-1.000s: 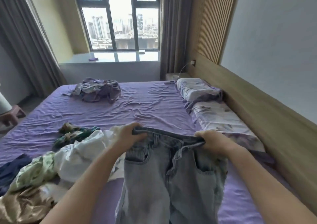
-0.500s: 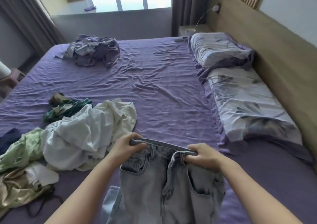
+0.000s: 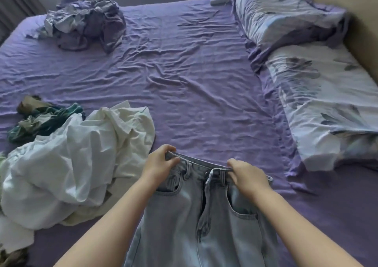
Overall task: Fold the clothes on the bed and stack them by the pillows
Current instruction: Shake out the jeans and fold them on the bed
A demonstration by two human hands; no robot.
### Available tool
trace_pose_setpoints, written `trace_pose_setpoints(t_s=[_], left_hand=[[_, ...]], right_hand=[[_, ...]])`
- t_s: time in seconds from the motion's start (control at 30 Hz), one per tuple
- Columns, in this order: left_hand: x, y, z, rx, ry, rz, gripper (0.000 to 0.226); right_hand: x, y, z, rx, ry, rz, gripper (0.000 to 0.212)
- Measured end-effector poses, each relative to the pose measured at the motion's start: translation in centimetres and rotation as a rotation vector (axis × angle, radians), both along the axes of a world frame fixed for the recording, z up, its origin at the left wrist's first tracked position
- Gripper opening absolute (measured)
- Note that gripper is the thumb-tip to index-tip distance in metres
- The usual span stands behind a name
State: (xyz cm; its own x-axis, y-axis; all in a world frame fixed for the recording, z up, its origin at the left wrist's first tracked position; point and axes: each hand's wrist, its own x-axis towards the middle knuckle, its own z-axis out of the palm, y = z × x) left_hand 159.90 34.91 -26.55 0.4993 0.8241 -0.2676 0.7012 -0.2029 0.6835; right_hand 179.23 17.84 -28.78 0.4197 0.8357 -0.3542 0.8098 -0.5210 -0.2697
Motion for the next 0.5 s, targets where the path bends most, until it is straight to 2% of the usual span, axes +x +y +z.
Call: trace_pose_setpoints(t_s=[0.17,0.23,0.3,0.37,0.43,0.5], left_hand=[[2.5,1.1,-6.7,-0.034,0.107,-0.04,0.029],[2.8,0.6,-8.8,0.103,0.176,-0.104,0.037],[3.2,-0.4,-10.1,0.352,0.241,-0.162,0.038],[3.9,-1.2,-11.2,0.551,0.215,-0.246,0.037],[4.6,-1.8,-12.0,0.652,0.13,-0.369,0.033],[5.4,-2.0,-12.7,0.649,0.133,-0.489,0.029]], right_hand=[[0.9,2.4,-5.2,-0.026,-0.045,-0.059,0.015],[0.8,2.4,-7.1,-0.044,-0.062,0.025,0.022],[0.5,2.1,-8.5,0.079,-0.018,0.056,0.032],[-0.1,1.8,-9.1,0.222,0.031,0.059,0.038],[-0.6,1.8,-9.4,0.269,0.05,0.079,0.044],[-1.0,2.1,-9.6,0.3,0.089,0.076,0.047]])
